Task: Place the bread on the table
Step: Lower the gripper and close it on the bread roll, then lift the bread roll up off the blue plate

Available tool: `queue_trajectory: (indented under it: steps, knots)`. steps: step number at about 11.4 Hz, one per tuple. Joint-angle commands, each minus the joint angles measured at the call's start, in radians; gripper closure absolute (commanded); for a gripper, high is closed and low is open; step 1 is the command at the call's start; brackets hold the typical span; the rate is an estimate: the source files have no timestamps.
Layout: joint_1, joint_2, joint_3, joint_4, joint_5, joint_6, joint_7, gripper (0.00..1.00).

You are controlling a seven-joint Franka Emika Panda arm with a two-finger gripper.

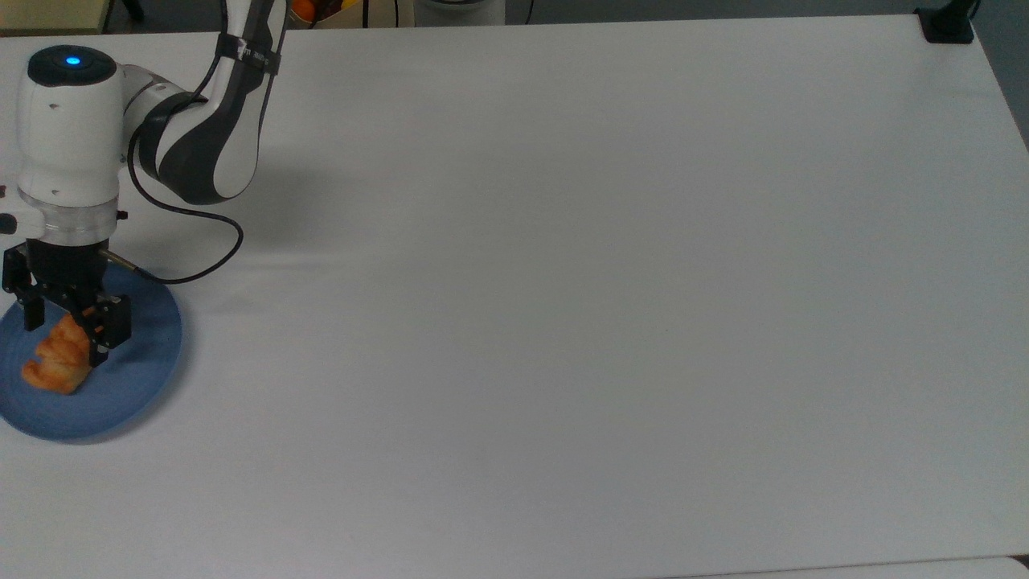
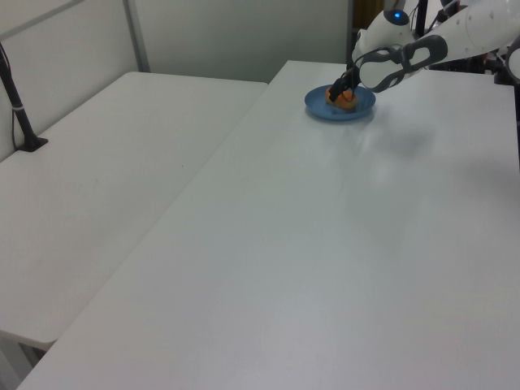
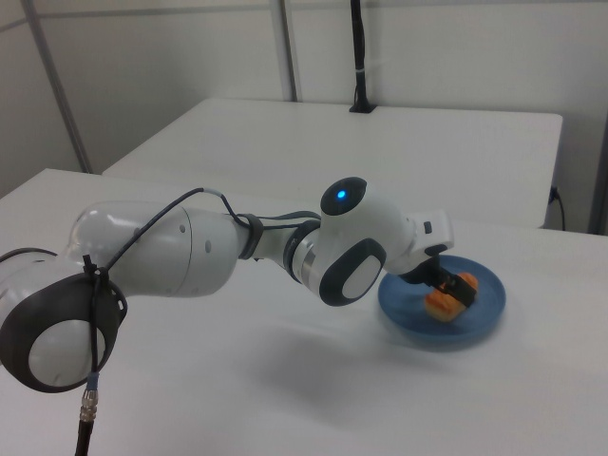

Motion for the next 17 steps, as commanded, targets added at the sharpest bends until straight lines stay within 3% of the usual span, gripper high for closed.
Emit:
queue_trajectory:
  steps: [1, 3, 6, 9, 12, 17]
  knots:
    - [0.016, 0.012, -0.005, 0.01, 0.007, 0.014, 0.0, 0.23]
    - [0.019, 0.021, -0.005, 0.01, 0.004, 0.014, -0.003, 0.44]
    - [0.019, 0.021, -0.007, 0.012, 0.002, 0.014, -0.012, 0.67]
    - [0.019, 0.003, -0.013, 0.013, 0.004, 0.014, -0.038, 0.97]
    - [0.013, -0.052, -0.013, 0.01, 0.007, 0.005, -0.038, 1.0]
    - [0.02, -0.195, -0.001, -0.071, 0.014, 0.0, -0.04, 1.0]
